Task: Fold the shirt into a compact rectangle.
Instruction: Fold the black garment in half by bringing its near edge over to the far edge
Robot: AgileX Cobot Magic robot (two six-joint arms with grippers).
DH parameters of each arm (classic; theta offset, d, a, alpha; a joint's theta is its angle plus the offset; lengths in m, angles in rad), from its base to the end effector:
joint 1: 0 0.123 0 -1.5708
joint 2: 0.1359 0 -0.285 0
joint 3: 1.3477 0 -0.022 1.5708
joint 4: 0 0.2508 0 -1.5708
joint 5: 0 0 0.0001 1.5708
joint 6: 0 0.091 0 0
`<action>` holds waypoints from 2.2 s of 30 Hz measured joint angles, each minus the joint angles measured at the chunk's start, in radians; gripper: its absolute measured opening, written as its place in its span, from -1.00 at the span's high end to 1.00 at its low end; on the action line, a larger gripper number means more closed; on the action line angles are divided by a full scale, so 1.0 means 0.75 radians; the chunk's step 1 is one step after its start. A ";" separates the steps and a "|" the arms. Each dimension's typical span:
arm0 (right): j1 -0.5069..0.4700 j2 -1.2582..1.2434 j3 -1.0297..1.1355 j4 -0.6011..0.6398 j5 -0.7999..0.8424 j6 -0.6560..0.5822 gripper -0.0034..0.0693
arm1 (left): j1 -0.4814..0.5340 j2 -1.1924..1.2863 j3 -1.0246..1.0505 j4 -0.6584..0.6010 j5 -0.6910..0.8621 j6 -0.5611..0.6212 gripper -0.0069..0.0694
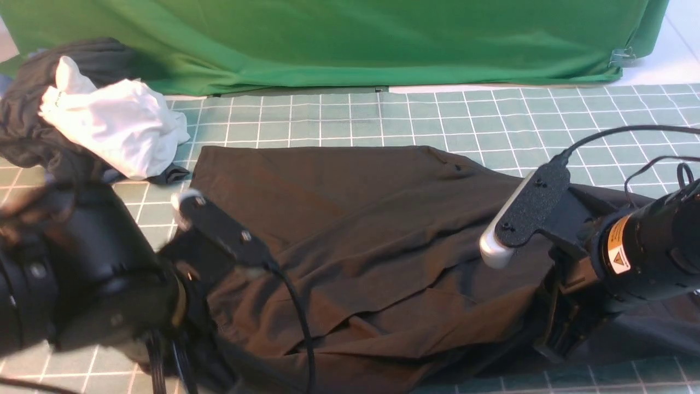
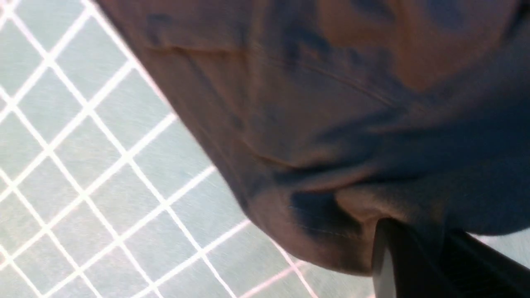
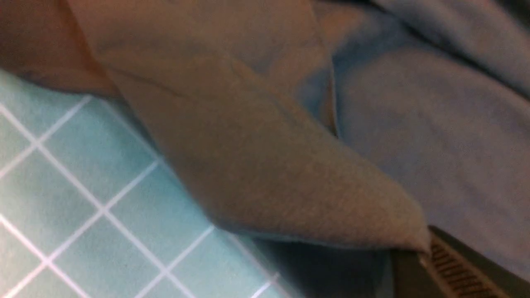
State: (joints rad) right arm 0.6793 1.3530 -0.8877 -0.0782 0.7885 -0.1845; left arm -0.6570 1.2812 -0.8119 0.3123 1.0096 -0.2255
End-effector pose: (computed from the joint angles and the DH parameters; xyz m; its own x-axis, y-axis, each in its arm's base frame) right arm 0.2005 0.1554 0.2514 -0.5495 -0.7484 -0.3713 -0.7625 0.6309 -0.1432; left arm 0.1845 -0.1124 0.2454 -0.8049 0.5534 -0.2141 0.5047 0.8283 0.2434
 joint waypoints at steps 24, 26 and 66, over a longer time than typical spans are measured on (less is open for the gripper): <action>-0.293 0.354 -0.410 -0.011 -0.202 -0.061 0.82 | 0.664 0.394 -0.570 -0.217 -0.358 0.065 0.79; -0.316 0.425 -0.478 -0.011 -0.209 -0.074 0.82 | 0.707 0.471 -0.629 -0.226 -0.370 0.065 0.79; -0.438 0.922 -0.977 -0.026 -0.312 -0.066 -0.17 | 0.822 1.024 -1.261 -0.170 -0.082 0.001 0.09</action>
State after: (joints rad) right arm 0.3507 2.0445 -1.6208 -0.0980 0.5542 -0.2342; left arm -0.0409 2.0489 -1.7574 0.1851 0.9484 -0.2244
